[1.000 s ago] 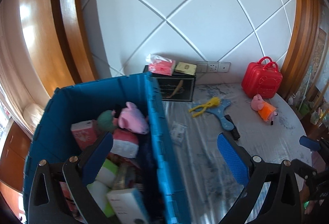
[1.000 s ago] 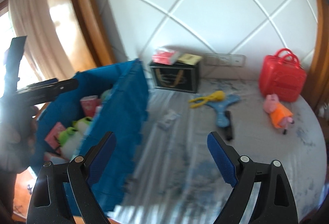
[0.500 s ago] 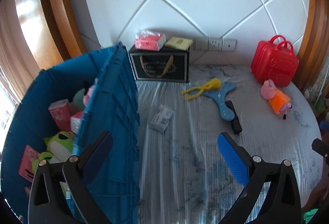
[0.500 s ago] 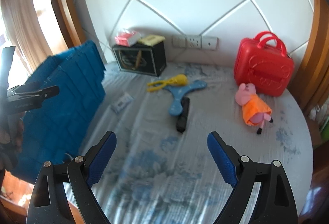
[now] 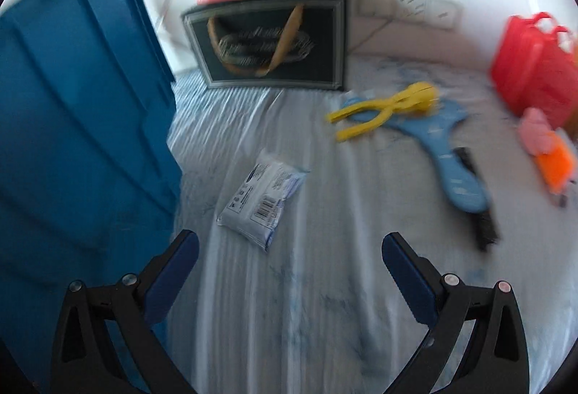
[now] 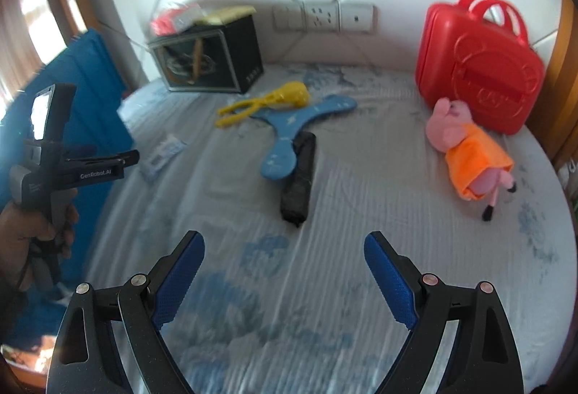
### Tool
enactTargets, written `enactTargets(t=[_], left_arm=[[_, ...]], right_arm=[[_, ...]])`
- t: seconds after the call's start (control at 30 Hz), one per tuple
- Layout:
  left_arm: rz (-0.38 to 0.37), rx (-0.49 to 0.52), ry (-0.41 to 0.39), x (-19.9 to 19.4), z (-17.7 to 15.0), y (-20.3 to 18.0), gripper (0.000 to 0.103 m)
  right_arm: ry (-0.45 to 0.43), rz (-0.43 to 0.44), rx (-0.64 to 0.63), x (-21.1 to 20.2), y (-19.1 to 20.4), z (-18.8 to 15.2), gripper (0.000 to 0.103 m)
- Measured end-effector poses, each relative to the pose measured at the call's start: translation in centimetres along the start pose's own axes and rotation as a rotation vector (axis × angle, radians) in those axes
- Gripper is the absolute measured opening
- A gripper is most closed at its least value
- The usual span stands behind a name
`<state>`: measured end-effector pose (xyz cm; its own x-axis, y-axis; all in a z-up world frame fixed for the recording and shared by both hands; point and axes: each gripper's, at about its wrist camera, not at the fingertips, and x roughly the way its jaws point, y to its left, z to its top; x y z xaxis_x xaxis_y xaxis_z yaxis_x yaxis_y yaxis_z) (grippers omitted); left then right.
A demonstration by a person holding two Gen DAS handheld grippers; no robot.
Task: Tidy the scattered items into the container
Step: 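Move both tools back over the bed toward the flashlight and toys, then grasp the white wet-wipe packet with the left tool while the right tool grasps the blue boomerang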
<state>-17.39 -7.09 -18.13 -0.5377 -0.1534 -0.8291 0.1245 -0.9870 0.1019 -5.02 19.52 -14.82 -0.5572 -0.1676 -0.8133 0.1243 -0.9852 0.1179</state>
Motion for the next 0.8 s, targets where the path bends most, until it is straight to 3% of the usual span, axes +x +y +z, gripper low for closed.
enactTargets(t=[0.3, 0.37, 0.47, 0.6, 0.7, 0.8], left_arm=[[0.091, -0.035, 0.047, 9.2, 1.1, 1.6, 0.103], [0.062, -0.008, 0.039, 10.0, 1.5, 1.4, 0.102], [0.097, 0.059, 0.033, 11.1, 2.1, 0.7, 0.103], [0.09, 0.054, 0.031, 11.9, 2.7, 1.0, 0.102], [0.125, 0.102, 0.04, 12.9, 2.7, 0.7, 0.103], [0.096, 0.098, 0.043, 13.9, 2.7, 0.6, 0.103]], right_arm=[[0.08, -0.021, 0.039, 11.8, -2.2, 0.1, 0.091], [0.074, -0.022, 0.036, 13.0, -2.1, 0.5, 0.091], [0.079, -0.025, 0.024, 14.6, -2.0, 1.3, 0.091], [0.028, -0.038, 0.024, 14.2, -1.9, 2.3, 0.091], [0.003, -0.042, -0.016, 14.5, -1.0, 4.2, 0.091], [0.004, -0.057, -0.064, 16.4, 0.1, 7.3, 0.091]])
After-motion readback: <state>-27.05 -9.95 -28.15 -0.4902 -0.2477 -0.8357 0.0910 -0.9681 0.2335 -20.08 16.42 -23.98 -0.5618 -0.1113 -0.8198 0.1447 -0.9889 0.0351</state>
